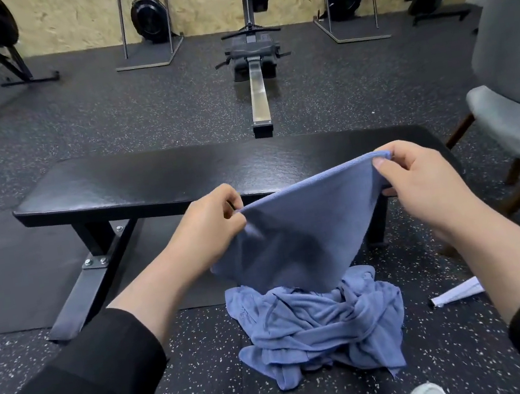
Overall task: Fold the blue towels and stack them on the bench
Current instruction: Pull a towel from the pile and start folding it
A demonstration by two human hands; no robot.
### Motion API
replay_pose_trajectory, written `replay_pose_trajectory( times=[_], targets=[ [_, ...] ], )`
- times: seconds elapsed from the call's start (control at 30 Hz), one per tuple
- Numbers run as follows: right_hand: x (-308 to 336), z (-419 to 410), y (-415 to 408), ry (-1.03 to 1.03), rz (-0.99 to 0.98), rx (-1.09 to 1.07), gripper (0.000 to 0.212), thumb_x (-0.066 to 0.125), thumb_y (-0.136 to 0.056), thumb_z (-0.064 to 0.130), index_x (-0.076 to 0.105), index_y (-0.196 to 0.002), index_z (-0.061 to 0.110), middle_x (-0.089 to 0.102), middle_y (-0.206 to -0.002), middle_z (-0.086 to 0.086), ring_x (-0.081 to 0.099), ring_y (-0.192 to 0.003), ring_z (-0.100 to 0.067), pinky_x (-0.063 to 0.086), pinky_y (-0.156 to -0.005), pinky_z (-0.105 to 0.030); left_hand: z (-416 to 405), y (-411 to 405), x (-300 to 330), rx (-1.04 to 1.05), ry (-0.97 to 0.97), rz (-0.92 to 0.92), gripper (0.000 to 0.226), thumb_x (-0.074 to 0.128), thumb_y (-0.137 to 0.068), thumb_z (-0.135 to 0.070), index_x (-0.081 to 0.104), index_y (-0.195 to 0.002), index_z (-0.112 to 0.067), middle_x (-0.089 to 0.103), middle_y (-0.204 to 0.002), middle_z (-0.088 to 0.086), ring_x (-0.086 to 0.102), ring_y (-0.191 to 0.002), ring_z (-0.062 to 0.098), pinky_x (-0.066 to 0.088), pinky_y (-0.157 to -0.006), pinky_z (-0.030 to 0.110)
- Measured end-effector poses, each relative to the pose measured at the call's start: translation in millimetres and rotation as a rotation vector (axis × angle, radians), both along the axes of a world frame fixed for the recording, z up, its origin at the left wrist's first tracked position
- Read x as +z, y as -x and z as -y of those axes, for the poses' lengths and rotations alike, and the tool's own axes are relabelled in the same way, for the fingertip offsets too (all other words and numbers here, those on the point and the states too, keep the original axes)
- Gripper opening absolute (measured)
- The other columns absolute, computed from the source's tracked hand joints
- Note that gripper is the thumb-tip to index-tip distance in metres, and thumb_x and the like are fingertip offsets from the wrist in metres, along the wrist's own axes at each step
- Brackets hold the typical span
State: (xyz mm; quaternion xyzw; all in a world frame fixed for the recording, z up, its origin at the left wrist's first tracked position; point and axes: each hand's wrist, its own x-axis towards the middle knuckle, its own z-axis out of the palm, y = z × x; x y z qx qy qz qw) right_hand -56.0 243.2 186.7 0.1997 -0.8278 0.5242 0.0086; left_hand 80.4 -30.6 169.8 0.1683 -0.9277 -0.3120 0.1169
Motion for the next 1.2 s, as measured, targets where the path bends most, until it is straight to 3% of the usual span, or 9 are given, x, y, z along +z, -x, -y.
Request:
replay_pose_trajectory(
  times=[0.17, 0.3, 0.47, 0.6, 0.7, 0.77, 0.87, 1.03, 1.2],
  targets=[
    [-7.4, 2.7, 4.7, 0.097, 0.074, -0.044, 0.026, 0.053, -0.102, 0.016, 0.07, -0.083, 0.015, 0.059, -0.075, 0.003, 0.056, -0.068, -0.007, 0.062, -0.067, -0.035, 8.3, 2.3, -8.8, -0.09, 0.193, 0.063, 0.03, 0.047, -0.097, -0.01, 0.064, -0.119, -0.019, 0.066, -0.108, 0.001, 0.059, -0.102, 0.023, 0.043, -0.084, 0.033],
    [-16.0, 3.4, 11.4, 0.185, 0.127, -0.037, 0.026, 0.052, -0.1, 0.013, 0.069, -0.081, 0.008, 0.056, -0.084, -0.01, 0.058, -0.083, -0.014, 0.062, -0.077, -0.033, 18.5, 1.9, -15.7, -0.092, 0.328, 0.162, 0.019, 0.045, -0.099, -0.014, 0.06, -0.087, -0.018, 0.055, -0.088, 0.002, 0.059, -0.093, 0.03, 0.039, -0.073, 0.035],
    [-15.8, -0.1, 13.0, 0.274, 0.154, -0.066, 0.032, 0.05, -0.097, 0.009, 0.066, -0.07, 0.013, 0.052, -0.079, -0.007, 0.055, -0.082, -0.015, 0.062, -0.08, -0.033, 19.8, -2.5, -6.5, 0.035, 0.207, 0.011, 0.031, 0.041, -0.107, -0.035, 0.055, -0.093, -0.011, 0.063, -0.082, 0.004, 0.056, -0.08, 0.03, 0.041, -0.07, 0.041],
    [-15.7, -6.2, 13.1, 0.287, 0.163, -0.106, 0.031, 0.05, -0.093, 0.008, 0.065, -0.066, 0.013, 0.056, -0.077, -0.003, 0.057, -0.082, -0.015, 0.062, -0.079, -0.035, 20.6, -6.0, 4.7, -0.015, 0.095, -0.083, 0.026, 0.063, -0.096, -0.04, 0.062, -0.081, -0.019, 0.059, -0.066, -0.006, 0.054, -0.063, 0.01, 0.042, -0.062, 0.029],
    [-18.8, -11.9, 15.4, 0.27, 0.167, -0.143, 0.028, 0.049, -0.092, 0.009, 0.066, -0.069, 0.01, 0.059, -0.083, -0.008, 0.06, -0.086, -0.017, 0.062, -0.08, -0.037, 28.4, -9.2, 4.8, -0.116, 0.14, 0.046, 0.019, 0.075, -0.088, -0.039, 0.069, -0.082, -0.021, 0.065, -0.073, -0.005, 0.058, -0.071, 0.01, 0.042, -0.065, 0.025],
    [-19.2, -13.5, 14.3, 0.274, 0.17, -0.153, 0.032, 0.048, -0.092, 0.007, 0.066, -0.067, 0.014, 0.059, -0.079, -0.004, 0.06, -0.083, -0.016, 0.061, -0.078, -0.037, 34.6, -10.2, 1.2, -0.16, 0.233, 0.123, 0.015, 0.072, -0.091, -0.032, 0.072, -0.087, -0.018, 0.065, -0.08, -0.001, 0.061, -0.081, 0.02, 0.047, -0.074, 0.036],
    [-20.5, -17.3, 15.4, 0.262, 0.191, -0.185, 0.029, 0.049, -0.093, 0.009, 0.065, -0.069, 0.014, 0.057, -0.077, -0.005, 0.058, -0.079, -0.018, 0.061, -0.074, -0.038, 38.9, -11.0, -0.3, -0.117, 0.258, 0.063, 0.015, 0.066, -0.095, -0.024, 0.071, -0.089, -0.012, 0.061, -0.085, 0.005, 0.06, -0.085, 0.026, 0.047, -0.079, 0.042],
    [-18.2, -22.3, 12.0, 0.086, 0.043, -0.246, 0.021, 0.05, -0.089, 0.019, 0.066, -0.078, 0.01, 0.058, -0.073, -0.003, 0.049, -0.07, -0.016, 0.041, -0.065, -0.034, 42.8, -11.2, 6.5, 0.103, -0.148, -0.207, 0.021, 0.066, -0.096, -0.027, 0.065, -0.079, -0.013, 0.059, -0.069, -0.005, 0.048, -0.063, 0.008, 0.039, -0.062, 0.025],
    [-18.8, -19.2, 9.8, 0.174, 0.096, -0.206, 0.021, 0.048, -0.085, 0.026, 0.065, -0.077, 0.017, 0.055, -0.069, 0.002, 0.046, -0.071, -0.018, 0.04, -0.067, -0.039, 34.4, -5.7, 3.6, 0.135, -0.617, -0.361, 0.024, 0.071, -0.094, -0.022, 0.059, -0.073, -0.016, 0.049, -0.067, -0.001, 0.047, -0.069, 0.012, 0.047, -0.073, 0.033]
  ],
)
